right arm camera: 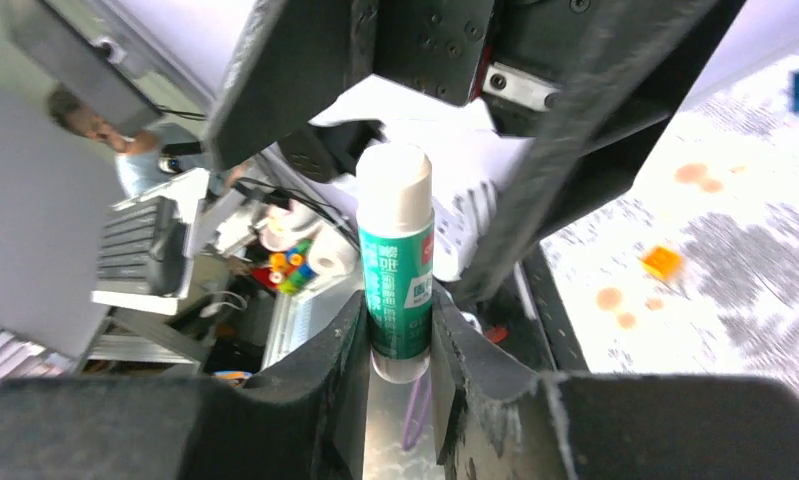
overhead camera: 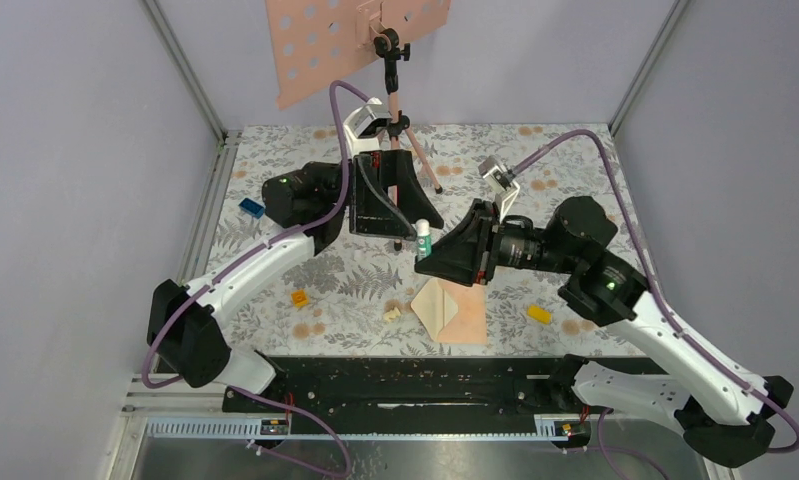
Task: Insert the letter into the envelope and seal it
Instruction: Unscrew the solid glue.
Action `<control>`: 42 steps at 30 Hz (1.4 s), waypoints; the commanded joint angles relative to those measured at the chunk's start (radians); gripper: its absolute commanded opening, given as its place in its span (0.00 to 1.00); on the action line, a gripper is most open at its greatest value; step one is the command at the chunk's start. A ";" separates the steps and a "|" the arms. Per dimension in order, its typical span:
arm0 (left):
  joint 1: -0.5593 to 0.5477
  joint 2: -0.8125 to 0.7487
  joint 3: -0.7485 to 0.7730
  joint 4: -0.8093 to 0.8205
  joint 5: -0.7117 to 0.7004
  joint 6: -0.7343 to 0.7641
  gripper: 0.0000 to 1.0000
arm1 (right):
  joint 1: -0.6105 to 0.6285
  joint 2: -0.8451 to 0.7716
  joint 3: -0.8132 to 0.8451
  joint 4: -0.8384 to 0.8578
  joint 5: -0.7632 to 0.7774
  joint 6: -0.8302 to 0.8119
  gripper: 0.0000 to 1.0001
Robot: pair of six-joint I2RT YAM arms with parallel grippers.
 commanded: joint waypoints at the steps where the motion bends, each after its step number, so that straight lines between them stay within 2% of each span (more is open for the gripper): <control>1: 0.057 -0.057 -0.079 -0.154 0.001 0.090 0.73 | -0.004 -0.042 0.180 -0.484 0.123 -0.322 0.00; 3: 0.058 -0.087 -0.108 -0.251 0.030 0.153 0.77 | -0.004 -0.035 0.241 -0.624 0.178 -0.394 0.00; 4: 0.058 -0.105 -0.116 -0.316 0.038 0.195 0.86 | -0.004 -0.031 0.263 -0.680 0.201 -0.422 0.00; 6: 0.058 -0.139 -0.118 -0.483 0.049 0.332 0.91 | -0.004 -0.027 0.295 -0.766 0.247 -0.468 0.00; 9: 0.060 -0.191 -0.052 -1.029 0.009 0.681 0.94 | -0.004 -0.015 0.342 -0.870 0.313 -0.526 0.00; 11: 0.059 -0.211 0.033 -1.406 -0.093 0.923 0.99 | -0.004 0.000 0.384 -0.943 0.365 -0.568 0.00; 13: 0.062 -0.213 0.085 -1.580 -0.203 1.005 0.99 | -0.004 0.018 0.426 -1.007 0.405 -0.606 0.00; 16: 0.067 -0.207 0.099 -1.607 -0.272 0.974 0.99 | -0.004 0.078 0.516 -1.139 0.427 -0.657 0.00; 20: 0.066 -0.195 0.110 -1.614 -0.287 0.961 0.99 | -0.005 0.160 0.584 -1.242 0.428 -0.687 0.00; 30: 0.001 -0.179 0.218 -1.770 -0.330 1.061 0.99 | -0.004 0.220 0.580 -1.240 0.376 -0.716 0.00; 35: -0.040 -0.125 0.307 -1.936 -0.355 1.146 0.99 | -0.004 0.244 0.574 -1.239 0.337 -0.727 0.00; 42: -0.057 -0.059 0.349 -2.009 -0.336 1.153 0.94 | -0.004 0.248 0.553 -1.238 0.276 -0.771 0.00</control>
